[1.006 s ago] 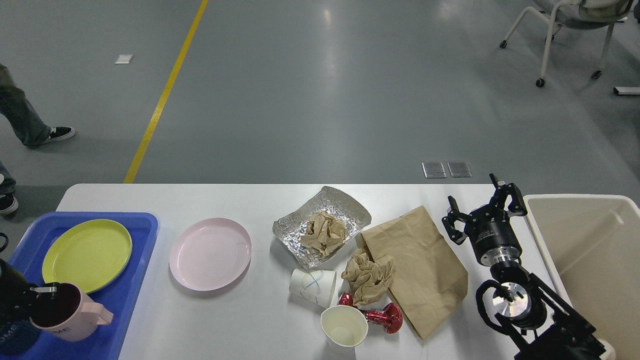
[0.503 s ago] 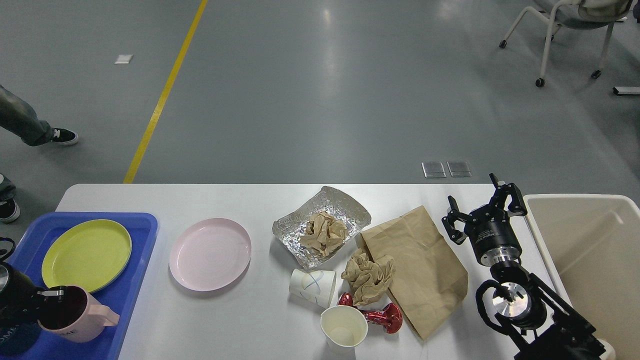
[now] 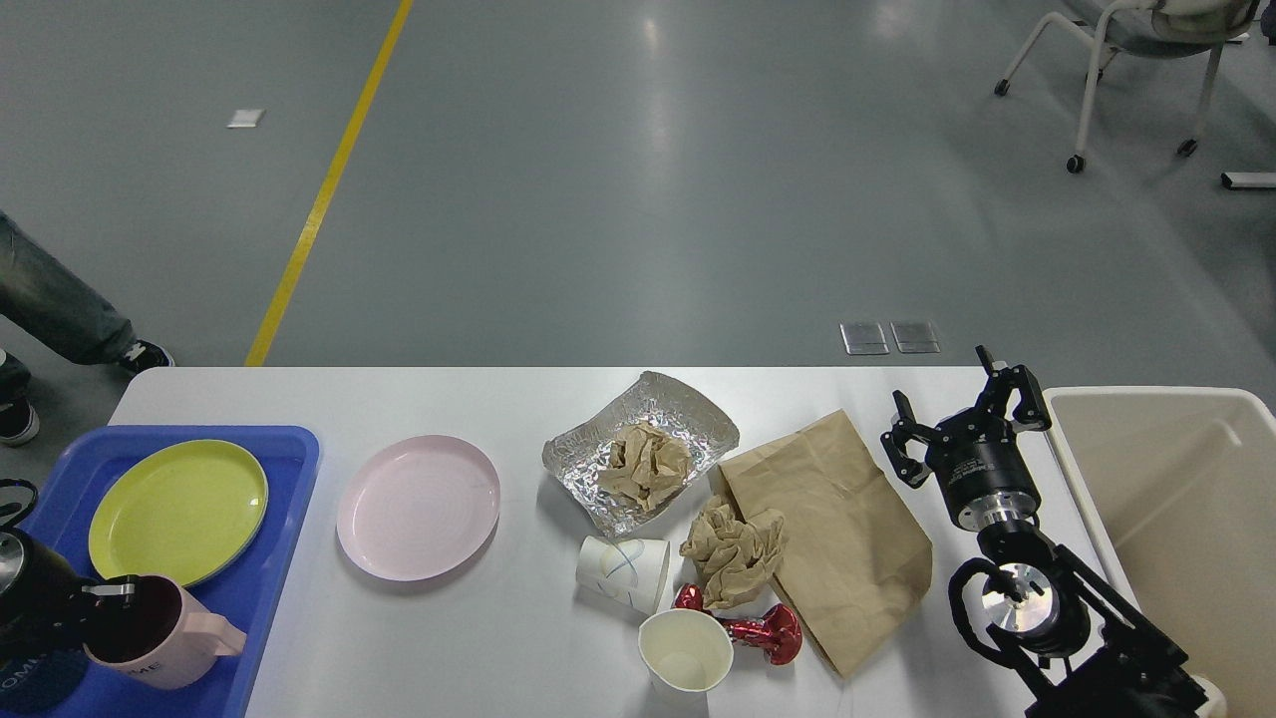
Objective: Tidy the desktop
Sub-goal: 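Lower the pink mug onto the blue tray and release it, then raise the left gripper and move it over the pink plate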
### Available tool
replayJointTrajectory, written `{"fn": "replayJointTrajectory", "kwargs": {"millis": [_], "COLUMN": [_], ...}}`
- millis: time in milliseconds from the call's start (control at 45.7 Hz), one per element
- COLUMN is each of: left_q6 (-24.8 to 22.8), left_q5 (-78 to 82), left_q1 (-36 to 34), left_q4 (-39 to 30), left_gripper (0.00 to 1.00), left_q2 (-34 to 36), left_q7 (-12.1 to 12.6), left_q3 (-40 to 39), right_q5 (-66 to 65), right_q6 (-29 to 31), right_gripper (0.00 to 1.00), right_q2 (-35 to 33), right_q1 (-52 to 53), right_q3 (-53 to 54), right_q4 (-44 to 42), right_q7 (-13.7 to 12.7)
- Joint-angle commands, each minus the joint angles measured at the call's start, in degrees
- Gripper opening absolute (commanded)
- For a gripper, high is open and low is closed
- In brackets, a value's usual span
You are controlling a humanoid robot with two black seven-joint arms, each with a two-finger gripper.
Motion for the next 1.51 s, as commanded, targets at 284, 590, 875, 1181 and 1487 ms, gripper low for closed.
{"fn": "replayJointTrajectory", "kwargs": {"millis": [284,590,875,1181,1487], "left_q6": [3.94,-3.7,-9.5,-15.13,-20.67], "left_q5": [-1.43,-1.52,-6.88,-10.56,-27.97], "left_q1": [-0.5,-14.72,-35.63,-60.86,-74.06], "left_q4": [-0.86,-5.69,-13.25,-20.2,-24.94], "left_gripper": [0.92,0.96,0.96,0.96,0.96], "left_q2": [0.73,0.91,-4.18,-18.86,-31.52], "left_q7": [-0.02,-0.02,0.42,0.33,0.33], "left_q3": [1.13,12.89,26.26,32.42,28.99], "right_q5": [0.03,0.03,0.03,0.03,0.03], "right_q6": [0.0,0.0,0.0,0.0,0.0], "right_gripper": [1.0,1.0,1.0,1.0,1.0], "right_q2": [0.0,0.0,0.0,0.0,0.0], "right_q1": [0.0,0.0,0.0,0.0,0.0], "right_q3": [0.0,0.0,0.0,0.0,0.0], "right_q4": [0.0,0.0,0.0,0.0,0.0], "right_q7": [0.0,0.0,0.0,0.0,0.0]}}
